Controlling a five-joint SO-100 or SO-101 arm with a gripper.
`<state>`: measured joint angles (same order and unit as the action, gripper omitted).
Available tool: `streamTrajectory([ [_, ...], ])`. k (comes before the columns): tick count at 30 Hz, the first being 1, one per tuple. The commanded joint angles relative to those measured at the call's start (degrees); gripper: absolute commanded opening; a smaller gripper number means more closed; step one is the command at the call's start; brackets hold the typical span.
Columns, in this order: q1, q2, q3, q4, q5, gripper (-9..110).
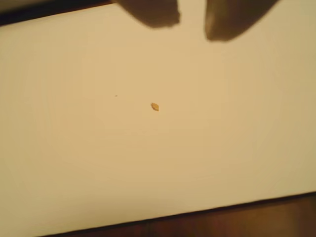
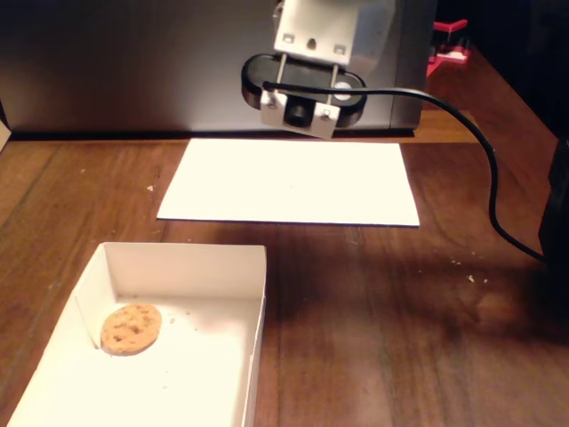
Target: Grasp a mini cookies block and put it in the white box.
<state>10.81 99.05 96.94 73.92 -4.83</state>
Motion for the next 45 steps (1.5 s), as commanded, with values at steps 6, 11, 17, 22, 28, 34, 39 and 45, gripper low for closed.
streamTrajectory([
  [6,-1.85,18.63,12.30,-7.03,-2.02,0],
  [11,-2.02,25.40,21.45,-10.81,-3.08,0],
  [17,-2.29,31.03,28.56,-12.74,-3.25,0],
  [22,-3.34,36.47,35.42,-13.18,-3.52,0],
  [28,-4.04,46.58,46.58,-15.29,-4.75,0],
  [34,-3.08,52.29,52.82,-15.47,-5.71,0],
  [39,-1.67,57.66,57.30,-15.56,-6.42,0],
  [45,-1.76,63.81,61.35,-15.29,-5.71,0],
])
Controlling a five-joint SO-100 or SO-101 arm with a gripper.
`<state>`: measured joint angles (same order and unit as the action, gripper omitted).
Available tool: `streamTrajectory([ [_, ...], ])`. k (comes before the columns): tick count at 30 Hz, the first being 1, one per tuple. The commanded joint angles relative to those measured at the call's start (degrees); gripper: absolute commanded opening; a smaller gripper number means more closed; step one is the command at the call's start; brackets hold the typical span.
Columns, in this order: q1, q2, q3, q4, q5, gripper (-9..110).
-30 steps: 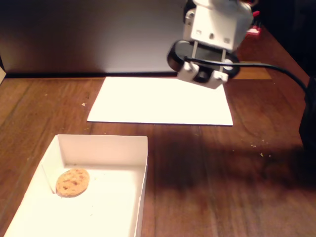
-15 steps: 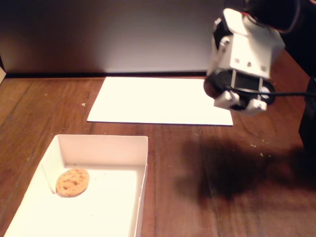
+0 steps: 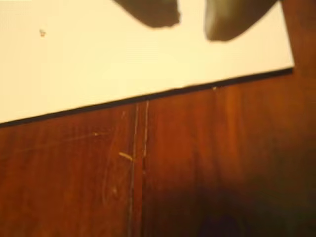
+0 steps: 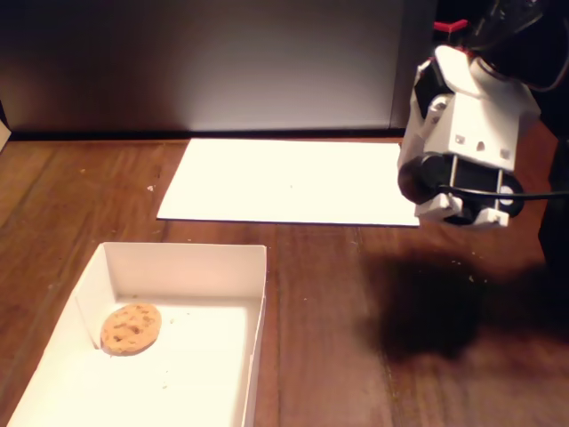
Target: Grasp a mini cookies block and put it in the white box.
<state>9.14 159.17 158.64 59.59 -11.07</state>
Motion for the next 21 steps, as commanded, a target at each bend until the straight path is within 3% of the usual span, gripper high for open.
streamTrajectory([
  [1,-0.18,4.48,0.00,-1.14,0.62,0],
  [13,1.58,17.93,11.69,-5.54,2.81,0],
  [21,2.99,34.28,20.74,-1.93,2.55,1],
])
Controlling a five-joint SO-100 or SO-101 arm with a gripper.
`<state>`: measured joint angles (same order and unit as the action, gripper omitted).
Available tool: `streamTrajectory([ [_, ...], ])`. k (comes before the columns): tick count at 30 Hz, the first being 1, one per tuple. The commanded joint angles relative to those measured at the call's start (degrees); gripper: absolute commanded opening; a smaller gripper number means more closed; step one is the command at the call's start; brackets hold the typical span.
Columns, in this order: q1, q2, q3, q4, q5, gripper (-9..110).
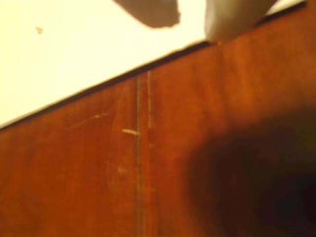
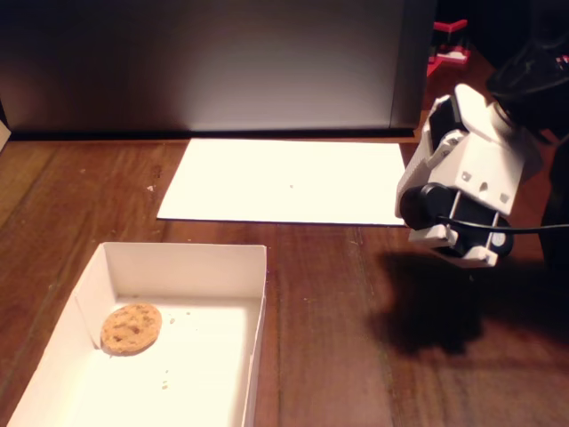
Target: Grasp a mini cookies block and put it in the white box.
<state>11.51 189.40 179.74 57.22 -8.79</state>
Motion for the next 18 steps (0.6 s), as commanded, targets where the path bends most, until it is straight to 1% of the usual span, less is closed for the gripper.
streamTrajectory([
  [1,0.97,4.04,0.00,0.44,0.62,1],
  [7,1.32,4.13,0.35,1.41,1.85,2],
  [10,1.49,4.13,0.53,1.76,2.46,1],
  [18,1.41,4.22,1.49,4.83,8.09,2],
])
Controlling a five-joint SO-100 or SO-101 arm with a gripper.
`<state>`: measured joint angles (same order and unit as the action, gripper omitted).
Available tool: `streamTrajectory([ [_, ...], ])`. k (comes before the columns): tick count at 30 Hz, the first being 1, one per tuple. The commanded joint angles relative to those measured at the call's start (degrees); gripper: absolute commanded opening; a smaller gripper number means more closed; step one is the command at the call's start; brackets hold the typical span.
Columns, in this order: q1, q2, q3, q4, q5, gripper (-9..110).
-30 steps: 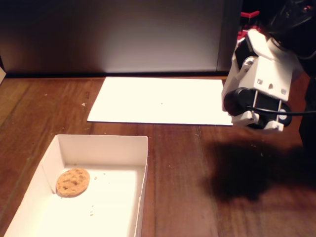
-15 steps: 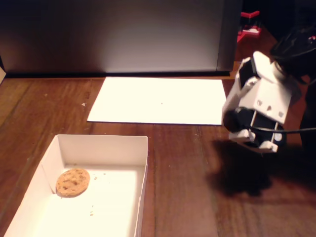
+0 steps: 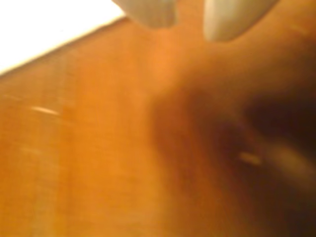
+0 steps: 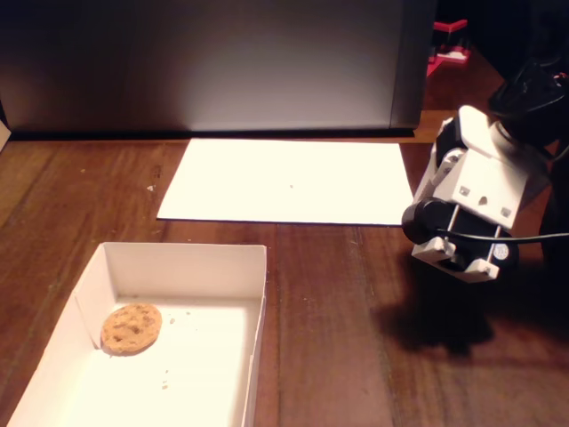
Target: Grasp a mini cookies block and put it in the white box.
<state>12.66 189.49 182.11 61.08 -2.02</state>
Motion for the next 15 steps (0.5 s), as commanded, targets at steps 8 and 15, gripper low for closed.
streamTrajectory([
  [8,0.18,4.13,0.35,2.72,-1.76,0],
  [15,0.62,4.13,1.49,3.34,-0.70,0],
])
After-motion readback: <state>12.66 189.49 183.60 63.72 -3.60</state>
